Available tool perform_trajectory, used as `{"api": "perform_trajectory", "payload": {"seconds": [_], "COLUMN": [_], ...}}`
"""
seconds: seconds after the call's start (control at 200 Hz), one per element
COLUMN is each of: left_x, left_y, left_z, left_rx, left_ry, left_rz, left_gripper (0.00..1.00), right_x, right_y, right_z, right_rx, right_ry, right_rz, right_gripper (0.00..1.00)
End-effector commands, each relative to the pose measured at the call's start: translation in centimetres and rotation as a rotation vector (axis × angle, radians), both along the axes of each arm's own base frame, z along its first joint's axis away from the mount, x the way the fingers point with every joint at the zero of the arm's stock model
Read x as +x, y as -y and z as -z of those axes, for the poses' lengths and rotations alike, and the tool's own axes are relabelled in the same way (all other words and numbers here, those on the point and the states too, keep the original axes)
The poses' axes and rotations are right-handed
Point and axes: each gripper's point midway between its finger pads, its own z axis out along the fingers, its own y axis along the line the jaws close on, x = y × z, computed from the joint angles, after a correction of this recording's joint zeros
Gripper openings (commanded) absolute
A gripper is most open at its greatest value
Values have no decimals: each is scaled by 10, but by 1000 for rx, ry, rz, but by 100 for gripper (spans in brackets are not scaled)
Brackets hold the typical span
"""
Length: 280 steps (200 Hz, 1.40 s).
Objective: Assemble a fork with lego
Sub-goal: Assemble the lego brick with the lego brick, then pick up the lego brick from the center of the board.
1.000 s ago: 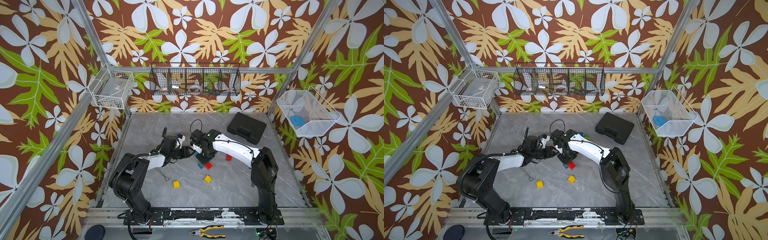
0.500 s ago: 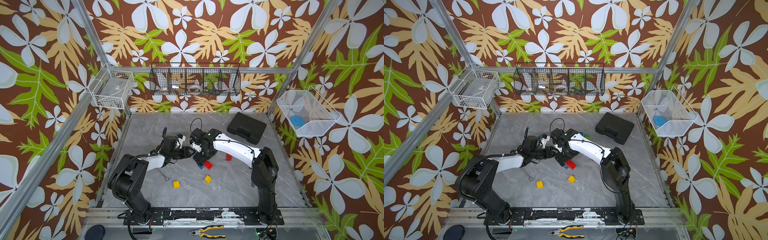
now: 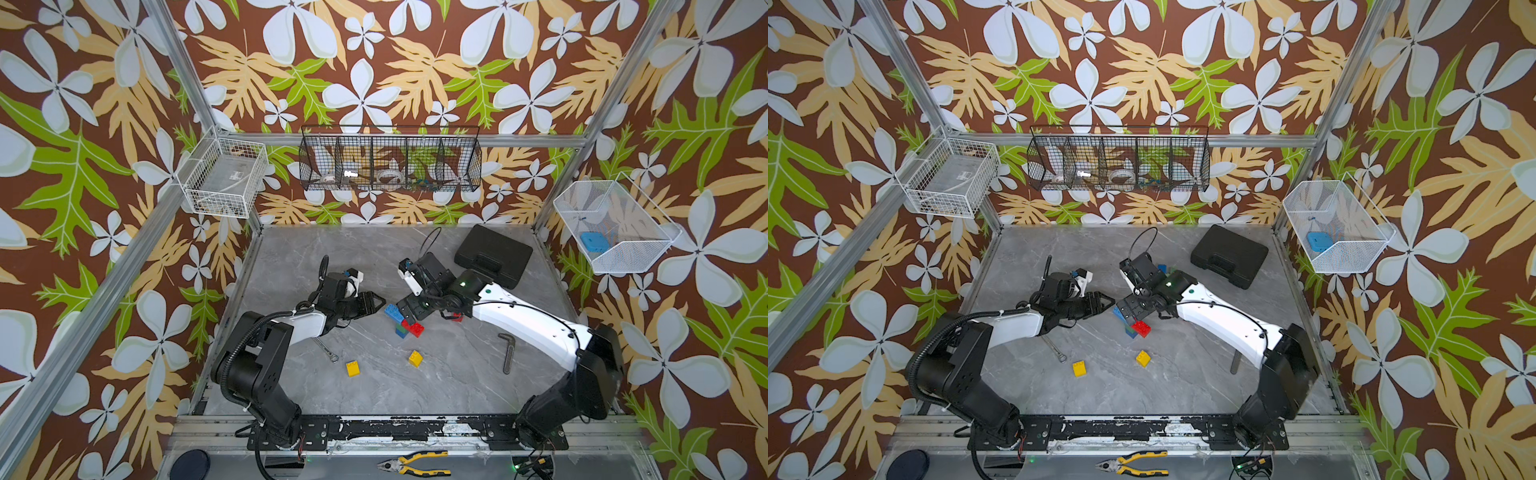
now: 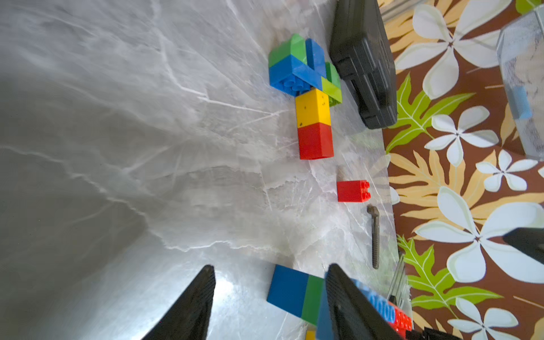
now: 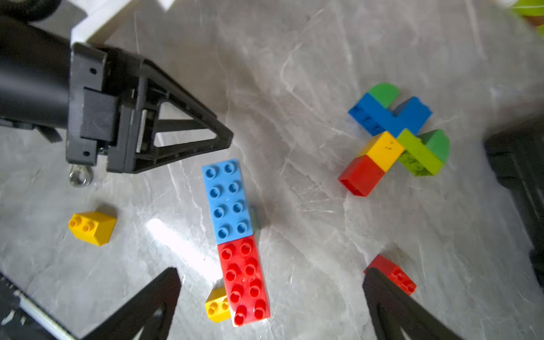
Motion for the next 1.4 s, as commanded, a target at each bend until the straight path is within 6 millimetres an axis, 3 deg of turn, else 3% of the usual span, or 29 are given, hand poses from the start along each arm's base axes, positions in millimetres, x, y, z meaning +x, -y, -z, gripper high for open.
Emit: {"api": "perform_trajectory", "payload": {"seconds": [0.0, 0.18, 0.255, 0.325, 0.39, 0.475, 0.561, 0.766, 0.901, 1.051, 1.396], "left_x": [7, 7, 5, 5, 3, -2, -10, -36, -43, -44, -40], "left_y": [-13, -32, -41, -50, -55, -47, -24, 43, 69, 78, 81], "left_z": [-1, -8, -13, -26, -43, -67, -87, -112, -113, -110, -112], "left_rx": [-5, 17, 47, 70, 89, 147, 185, 212, 212, 201, 216], "left_ry": [2, 28, 53, 105, 173, 269, 348, 469, 484, 473, 481], "left_rz": [-71, -138, -176, -218, -240, -224, -165, -13, 34, 50, 55], "left_gripper": [62, 62, 62, 62, 62, 62, 61, 61, 61, 61, 61], "right_x": [26, 17, 14, 17, 17, 17, 17, 19, 24, 30, 41], "right_y": [6, 48, 64, 95, 115, 135, 148, 156, 153, 154, 148], "right_z": [-26, -34, -24, -9, 10, 30, 49, 88, 104, 114, 129], "right_rx": [128, 256, 231, 166, 143, 150, 159, 33, 12, -11, 44], "right_ry": [200, 300, 288, 240, 172, 104, 32, -75, -96, -97, -103], "right_rz": [143, 346, 375, 515, 575, 636, 665, 680, 674, 688, 719], "right_gripper": [100, 100, 100, 100, 86, 81, 80, 72, 68, 58, 50]}}
